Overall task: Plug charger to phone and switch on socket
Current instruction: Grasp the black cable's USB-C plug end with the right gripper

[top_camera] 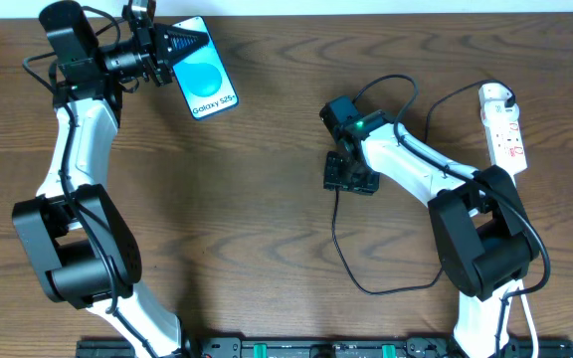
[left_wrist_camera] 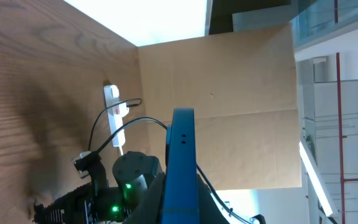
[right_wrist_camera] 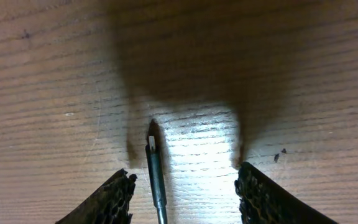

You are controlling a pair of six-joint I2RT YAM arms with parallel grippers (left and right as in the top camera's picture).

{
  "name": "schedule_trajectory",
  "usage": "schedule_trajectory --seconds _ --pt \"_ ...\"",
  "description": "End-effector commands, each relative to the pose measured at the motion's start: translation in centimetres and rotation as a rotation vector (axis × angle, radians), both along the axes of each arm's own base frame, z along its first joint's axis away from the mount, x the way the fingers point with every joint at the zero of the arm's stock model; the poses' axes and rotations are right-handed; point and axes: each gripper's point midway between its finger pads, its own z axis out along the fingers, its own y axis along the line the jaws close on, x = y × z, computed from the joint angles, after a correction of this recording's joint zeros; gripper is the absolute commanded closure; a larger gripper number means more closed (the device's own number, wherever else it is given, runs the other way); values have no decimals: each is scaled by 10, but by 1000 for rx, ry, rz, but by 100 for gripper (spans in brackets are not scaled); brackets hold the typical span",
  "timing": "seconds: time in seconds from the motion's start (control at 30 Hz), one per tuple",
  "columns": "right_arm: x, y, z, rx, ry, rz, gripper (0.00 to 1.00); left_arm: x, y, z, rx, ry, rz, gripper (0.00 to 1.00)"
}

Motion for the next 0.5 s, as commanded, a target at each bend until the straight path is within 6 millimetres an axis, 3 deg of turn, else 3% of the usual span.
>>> schedule_trajectory --seconds 0.0,0.27,0.47 --pt "-3 -1 -5 -25 2 -5 48 -8 -1 13 6 -53 -27 93" --pt "-10 11 -5 -24 -1 31 48 -8 -1 13 6 -53 -27 93" --pt "-8 11 -5 -24 -7 16 63 -8 -1 13 6 -52 -27 93"
